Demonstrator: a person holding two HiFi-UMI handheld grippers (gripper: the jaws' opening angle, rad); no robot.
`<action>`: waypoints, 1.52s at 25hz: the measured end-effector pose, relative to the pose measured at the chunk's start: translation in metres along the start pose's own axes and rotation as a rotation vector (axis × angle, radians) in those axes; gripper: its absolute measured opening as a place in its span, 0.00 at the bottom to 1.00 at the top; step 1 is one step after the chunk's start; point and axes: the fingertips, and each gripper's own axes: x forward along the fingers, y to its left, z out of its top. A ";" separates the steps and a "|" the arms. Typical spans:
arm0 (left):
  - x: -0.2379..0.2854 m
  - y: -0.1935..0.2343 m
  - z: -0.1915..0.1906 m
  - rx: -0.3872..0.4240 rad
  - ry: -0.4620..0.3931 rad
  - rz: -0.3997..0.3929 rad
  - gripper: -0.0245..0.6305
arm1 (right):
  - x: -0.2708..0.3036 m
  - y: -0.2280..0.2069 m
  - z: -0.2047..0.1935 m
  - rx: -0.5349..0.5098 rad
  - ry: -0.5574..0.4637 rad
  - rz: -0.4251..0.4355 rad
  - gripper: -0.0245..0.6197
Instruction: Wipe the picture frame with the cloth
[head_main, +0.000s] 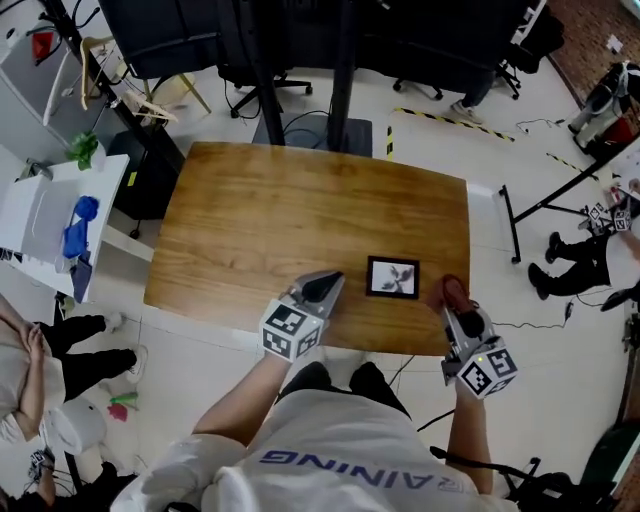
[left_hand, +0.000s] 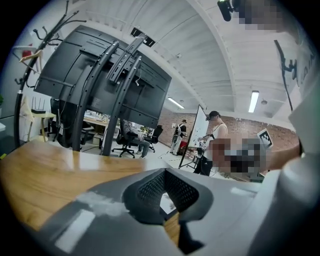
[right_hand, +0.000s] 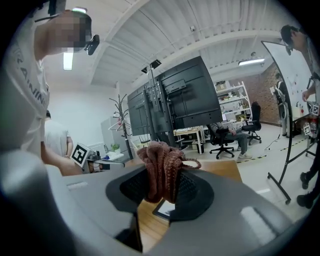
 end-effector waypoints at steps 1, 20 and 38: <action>0.004 0.002 -0.001 -0.011 0.000 0.010 0.05 | 0.005 -0.006 0.000 0.005 0.011 0.009 0.22; 0.112 -0.012 -0.162 -0.071 0.443 0.085 0.05 | 0.144 -0.052 -0.097 0.192 0.290 0.249 0.22; 0.128 -0.017 -0.184 -0.076 0.517 0.076 0.05 | 0.201 -0.028 -0.194 0.396 0.598 0.185 0.22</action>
